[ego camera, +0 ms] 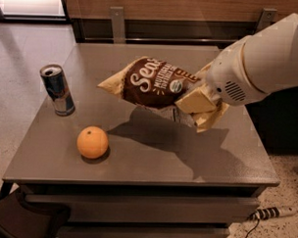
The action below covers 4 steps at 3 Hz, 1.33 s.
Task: Move brown chip bag near orange
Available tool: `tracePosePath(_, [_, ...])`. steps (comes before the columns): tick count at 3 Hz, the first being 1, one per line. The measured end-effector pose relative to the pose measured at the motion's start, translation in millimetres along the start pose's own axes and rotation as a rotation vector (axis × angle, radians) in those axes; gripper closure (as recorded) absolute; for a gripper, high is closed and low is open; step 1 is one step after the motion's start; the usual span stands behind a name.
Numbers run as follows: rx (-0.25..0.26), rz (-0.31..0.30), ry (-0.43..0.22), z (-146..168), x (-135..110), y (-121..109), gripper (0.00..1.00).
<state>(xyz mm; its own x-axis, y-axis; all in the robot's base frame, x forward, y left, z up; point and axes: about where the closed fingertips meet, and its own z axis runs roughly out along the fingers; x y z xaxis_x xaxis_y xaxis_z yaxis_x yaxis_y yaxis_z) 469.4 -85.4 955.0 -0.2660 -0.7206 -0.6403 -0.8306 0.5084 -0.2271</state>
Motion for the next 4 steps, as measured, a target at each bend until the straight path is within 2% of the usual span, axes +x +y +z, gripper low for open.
tracePosePath(3, [0.004,-0.011,-0.001,-2.6,-5.2,3.2,0.06])
tracePosePath(4, [0.005,-0.014,-0.002,-3.3,-6.5,4.1,0.0])
